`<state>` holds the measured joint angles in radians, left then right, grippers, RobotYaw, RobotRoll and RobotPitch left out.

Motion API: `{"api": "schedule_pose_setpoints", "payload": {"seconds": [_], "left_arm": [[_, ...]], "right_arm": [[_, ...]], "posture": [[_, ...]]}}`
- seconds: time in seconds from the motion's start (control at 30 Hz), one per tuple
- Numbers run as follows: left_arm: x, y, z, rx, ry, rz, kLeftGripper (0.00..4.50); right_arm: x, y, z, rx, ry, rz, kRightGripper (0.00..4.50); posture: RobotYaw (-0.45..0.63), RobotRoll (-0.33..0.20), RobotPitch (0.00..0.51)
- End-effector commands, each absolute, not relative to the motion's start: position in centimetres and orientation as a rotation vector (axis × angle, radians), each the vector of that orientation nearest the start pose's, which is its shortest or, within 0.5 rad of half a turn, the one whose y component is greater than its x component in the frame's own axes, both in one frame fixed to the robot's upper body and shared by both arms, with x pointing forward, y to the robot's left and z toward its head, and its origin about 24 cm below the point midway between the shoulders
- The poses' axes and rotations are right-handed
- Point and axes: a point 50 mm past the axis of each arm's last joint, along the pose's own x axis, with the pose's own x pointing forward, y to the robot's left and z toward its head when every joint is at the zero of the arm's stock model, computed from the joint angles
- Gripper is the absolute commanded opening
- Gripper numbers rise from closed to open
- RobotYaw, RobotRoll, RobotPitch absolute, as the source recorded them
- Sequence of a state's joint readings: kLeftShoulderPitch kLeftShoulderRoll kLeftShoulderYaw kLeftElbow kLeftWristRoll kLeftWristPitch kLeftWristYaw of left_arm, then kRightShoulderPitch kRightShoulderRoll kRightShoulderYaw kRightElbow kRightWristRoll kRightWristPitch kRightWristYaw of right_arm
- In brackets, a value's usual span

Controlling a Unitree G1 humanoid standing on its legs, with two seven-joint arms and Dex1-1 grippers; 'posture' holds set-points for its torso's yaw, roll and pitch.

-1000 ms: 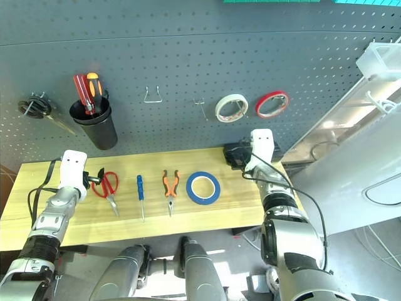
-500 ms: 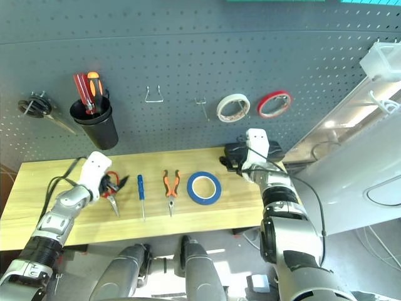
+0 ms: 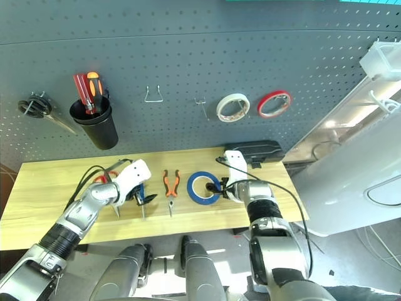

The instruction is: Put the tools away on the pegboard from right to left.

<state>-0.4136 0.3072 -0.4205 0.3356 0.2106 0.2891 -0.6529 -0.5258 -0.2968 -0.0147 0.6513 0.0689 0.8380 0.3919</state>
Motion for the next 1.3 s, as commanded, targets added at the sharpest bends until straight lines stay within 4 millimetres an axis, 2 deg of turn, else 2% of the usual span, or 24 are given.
{"api": "schedule_pose_setpoints", "payload": {"seconds": [0.03,0.07,0.2,0.43,0.67,0.83,1.1,1.2,1.3], "left_arm": [[29.5,11.2,1.4,0.638,0.484,-0.901,4.50],[29.5,11.3,1.5,0.636,0.482,-0.895,4.50],[29.3,11.7,1.4,0.629,0.479,-0.889,4.50],[29.4,11.9,1.3,0.624,0.465,-0.888,4.50],[29.6,11.6,1.9,0.632,0.428,-0.906,4.50],[29.7,11.8,2.0,0.632,0.409,-0.903,4.50],[29.7,11.7,2.0,0.624,0.394,-0.898,4.50],[29.5,11.7,2.0,0.621,0.393,-0.896,4.50],[29.2,11.7,2.0,0.615,0.393,-0.894,4.50]], "right_arm": [[29.3,-20.0,-0.8,-0.036,1.020,0.201,4.11],[28.9,-19.9,-0.7,-0.041,1.027,0.196,3.94],[27.6,-20.1,-0.3,-0.038,1.044,0.163,2.51],[27.0,-20.6,0.3,-0.046,1.033,0.134,0.03],[27.0,-20.5,2.0,0.002,0.978,0.135,0.03],[28.1,-21.1,2.7,-0.016,0.895,0.066,1.68],[30.4,-21.1,1.1,-0.082,0.841,0.019,4.48],[31.9,-21.5,0.7,-0.095,0.839,0.009,4.48],[32.5,-22.2,-0.5,-0.093,0.847,-0.011,4.48]], "posture": [[0.02,0.000,0.215],[0.01,0.000,0.215],[0.01,0.000,0.208],[-0.01,0.000,0.203],[-0.02,0.000,0.215],[-0.03,0.000,0.217],[-0.01,0.000,0.226],[-0.01,0.000,0.233],[0.00,0.000,0.244]]}}
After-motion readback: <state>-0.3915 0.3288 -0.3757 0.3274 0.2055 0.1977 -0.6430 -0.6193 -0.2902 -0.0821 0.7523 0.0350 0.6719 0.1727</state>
